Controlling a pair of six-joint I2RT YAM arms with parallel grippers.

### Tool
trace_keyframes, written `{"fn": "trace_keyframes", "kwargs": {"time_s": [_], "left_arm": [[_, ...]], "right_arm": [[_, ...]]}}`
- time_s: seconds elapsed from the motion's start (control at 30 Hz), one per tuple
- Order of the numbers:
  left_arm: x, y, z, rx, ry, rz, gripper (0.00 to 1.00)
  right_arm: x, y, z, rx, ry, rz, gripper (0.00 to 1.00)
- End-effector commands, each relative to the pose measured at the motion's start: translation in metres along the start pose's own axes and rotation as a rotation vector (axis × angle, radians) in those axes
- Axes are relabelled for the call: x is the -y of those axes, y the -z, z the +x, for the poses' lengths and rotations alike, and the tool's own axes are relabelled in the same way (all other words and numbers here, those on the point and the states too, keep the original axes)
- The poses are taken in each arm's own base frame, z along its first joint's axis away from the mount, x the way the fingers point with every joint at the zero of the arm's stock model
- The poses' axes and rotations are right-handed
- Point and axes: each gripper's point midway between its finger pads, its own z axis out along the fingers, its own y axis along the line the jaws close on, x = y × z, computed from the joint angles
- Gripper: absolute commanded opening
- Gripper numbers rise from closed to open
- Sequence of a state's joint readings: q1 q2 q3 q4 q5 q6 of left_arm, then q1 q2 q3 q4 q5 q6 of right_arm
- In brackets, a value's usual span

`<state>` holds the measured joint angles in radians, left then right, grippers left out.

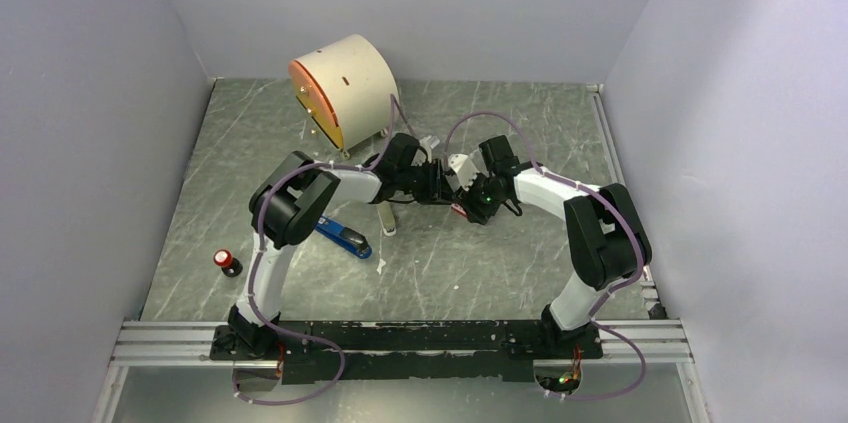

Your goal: Load the staples into the stapler

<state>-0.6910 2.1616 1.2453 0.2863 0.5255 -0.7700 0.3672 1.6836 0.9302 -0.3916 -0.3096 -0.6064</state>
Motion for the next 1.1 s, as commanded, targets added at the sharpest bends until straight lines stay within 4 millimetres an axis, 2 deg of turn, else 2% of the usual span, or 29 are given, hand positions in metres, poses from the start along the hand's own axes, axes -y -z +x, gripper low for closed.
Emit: {"fn": "trace_keyframes", "kwargs": {"time_s": [0.0,0.1,0.27,0.47,0.6,0.8,0.93,1.07], "left_arm": [[0.014,-0.010,-0.002,0.001,-0.079,0.078,0.34],[0.013,-0.012,0.002,-0.014,-0.077,0.082,0.27],[0.014,-0.010,0.008,-0.006,-0.054,0.114,0.24],[0.021,-0.008,0.012,-0.016,-0.059,0.170,0.19],[0.018,-0.008,0.017,-0.029,-0.054,0.168,0.22],[0.012,-0.007,0.021,-0.031,-0.052,0.147,0.23],[0.021,-0.007,0.022,-0.042,-0.043,0.210,0.23],[0.029,-0.005,0.028,-0.063,-0.019,0.272,0.24]], "right_arm": [[-0.010,-0.009,0.033,-0.107,-0.038,-0.033,0.47],[-0.006,-0.009,0.033,-0.109,-0.047,-0.012,0.46],[0.001,-0.007,0.023,-0.084,-0.033,0.037,0.47],[-0.007,-0.016,0.025,-0.110,-0.001,0.031,0.47],[-0.009,-0.022,0.023,-0.113,0.012,0.029,0.47],[-0.007,-0.016,0.011,-0.057,0.017,0.041,0.48],[-0.007,-0.013,0.004,-0.023,0.019,0.034,0.48],[-0.008,-0.017,0.006,-0.033,0.020,0.020,0.48]]}}
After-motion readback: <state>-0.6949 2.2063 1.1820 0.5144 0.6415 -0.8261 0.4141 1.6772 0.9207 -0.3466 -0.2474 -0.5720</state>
